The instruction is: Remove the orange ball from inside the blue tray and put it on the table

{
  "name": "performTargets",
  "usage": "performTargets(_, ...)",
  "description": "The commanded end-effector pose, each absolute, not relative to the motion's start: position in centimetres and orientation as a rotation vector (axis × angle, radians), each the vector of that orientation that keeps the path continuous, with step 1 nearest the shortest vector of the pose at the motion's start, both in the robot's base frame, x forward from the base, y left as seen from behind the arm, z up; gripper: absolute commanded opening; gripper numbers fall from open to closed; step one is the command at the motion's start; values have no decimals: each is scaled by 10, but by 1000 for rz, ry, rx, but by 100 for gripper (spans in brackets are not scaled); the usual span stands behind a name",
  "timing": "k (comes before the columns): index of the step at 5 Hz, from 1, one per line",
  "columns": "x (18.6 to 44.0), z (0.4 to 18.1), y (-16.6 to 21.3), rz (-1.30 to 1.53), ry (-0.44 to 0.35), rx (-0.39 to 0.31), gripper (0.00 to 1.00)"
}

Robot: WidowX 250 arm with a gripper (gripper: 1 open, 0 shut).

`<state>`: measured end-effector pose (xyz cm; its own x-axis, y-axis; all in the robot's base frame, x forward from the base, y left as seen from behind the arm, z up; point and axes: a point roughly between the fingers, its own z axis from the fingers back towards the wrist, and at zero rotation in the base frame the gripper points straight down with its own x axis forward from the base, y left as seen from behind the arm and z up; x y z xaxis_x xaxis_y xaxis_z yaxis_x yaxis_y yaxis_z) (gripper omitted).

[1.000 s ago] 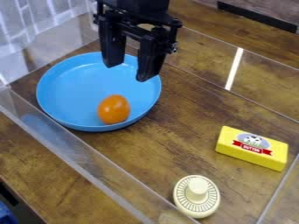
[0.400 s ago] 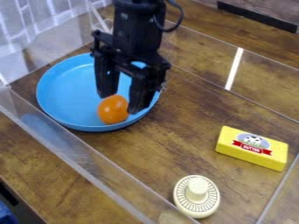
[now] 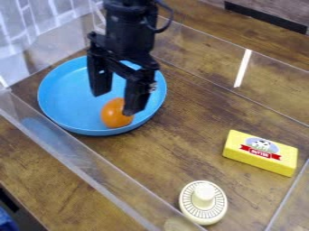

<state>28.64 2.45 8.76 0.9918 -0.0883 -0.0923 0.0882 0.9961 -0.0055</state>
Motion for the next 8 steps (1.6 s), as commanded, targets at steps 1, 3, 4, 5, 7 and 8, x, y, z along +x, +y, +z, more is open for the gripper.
performTargets(1,295,91,40,-159,43,-3,100)
performTargets(3,308,83,56,-267,12,-10,100)
performTargets(4,315,78,61,-302,-8,-13,100)
performTargets(5,320,72,65,-324,-32,-16,100)
performTargets(7,328,62,74,-339,-71,-19,100)
performTargets(8,328,59,74,-346,-72,-22,100)
